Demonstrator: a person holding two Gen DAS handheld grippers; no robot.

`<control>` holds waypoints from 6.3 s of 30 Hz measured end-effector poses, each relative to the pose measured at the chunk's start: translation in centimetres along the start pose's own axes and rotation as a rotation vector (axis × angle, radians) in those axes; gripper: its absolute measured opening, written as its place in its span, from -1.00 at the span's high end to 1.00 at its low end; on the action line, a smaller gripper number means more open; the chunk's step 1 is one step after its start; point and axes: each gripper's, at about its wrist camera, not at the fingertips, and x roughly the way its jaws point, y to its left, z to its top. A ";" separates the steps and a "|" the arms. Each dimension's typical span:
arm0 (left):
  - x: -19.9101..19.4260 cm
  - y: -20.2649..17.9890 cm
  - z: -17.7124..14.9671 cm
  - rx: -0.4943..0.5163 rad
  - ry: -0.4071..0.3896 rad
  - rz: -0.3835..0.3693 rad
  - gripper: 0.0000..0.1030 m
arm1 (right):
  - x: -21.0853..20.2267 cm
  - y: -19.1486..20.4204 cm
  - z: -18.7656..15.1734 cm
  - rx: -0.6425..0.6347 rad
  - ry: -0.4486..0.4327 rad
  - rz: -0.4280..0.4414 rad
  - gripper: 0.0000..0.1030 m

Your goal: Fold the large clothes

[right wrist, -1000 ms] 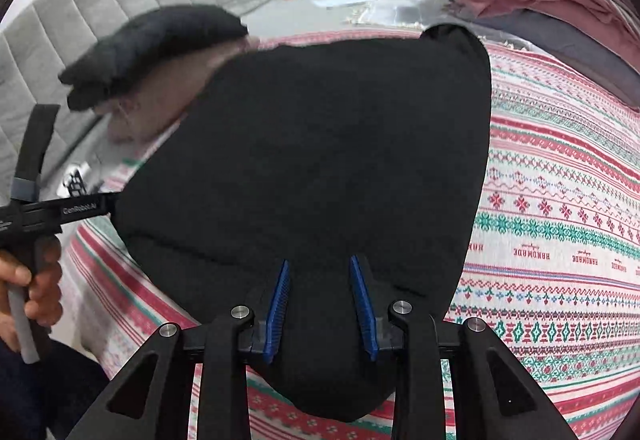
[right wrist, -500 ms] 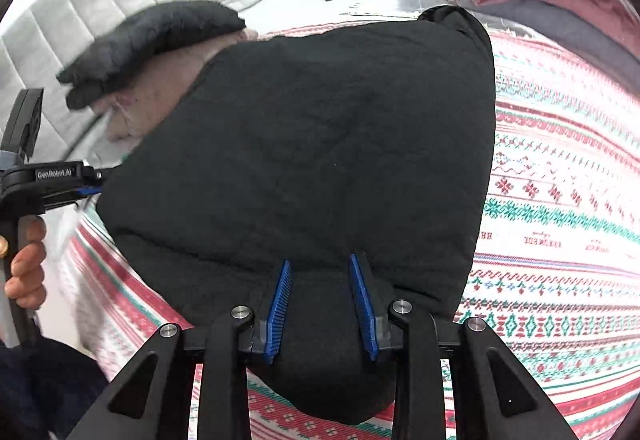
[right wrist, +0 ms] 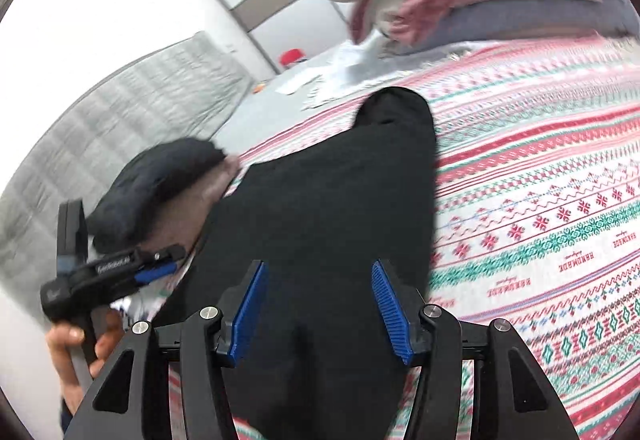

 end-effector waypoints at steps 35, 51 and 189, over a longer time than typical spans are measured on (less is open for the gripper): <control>-3.0 4.6 -3.0 -0.076 -0.005 -0.031 -0.10 | 1.9 3.9 -1.8 -0.140 0.152 -0.102 -0.42; -4.9 11.0 -8.0 -0.141 0.100 -0.020 -0.10 | -0.8 1.5 -4.6 0.013 0.188 -0.011 -0.42; -2.0 -16.5 -16.2 0.265 -0.052 -0.060 -0.59 | -17.8 -7.8 -2.3 -0.075 -0.265 -0.612 -0.63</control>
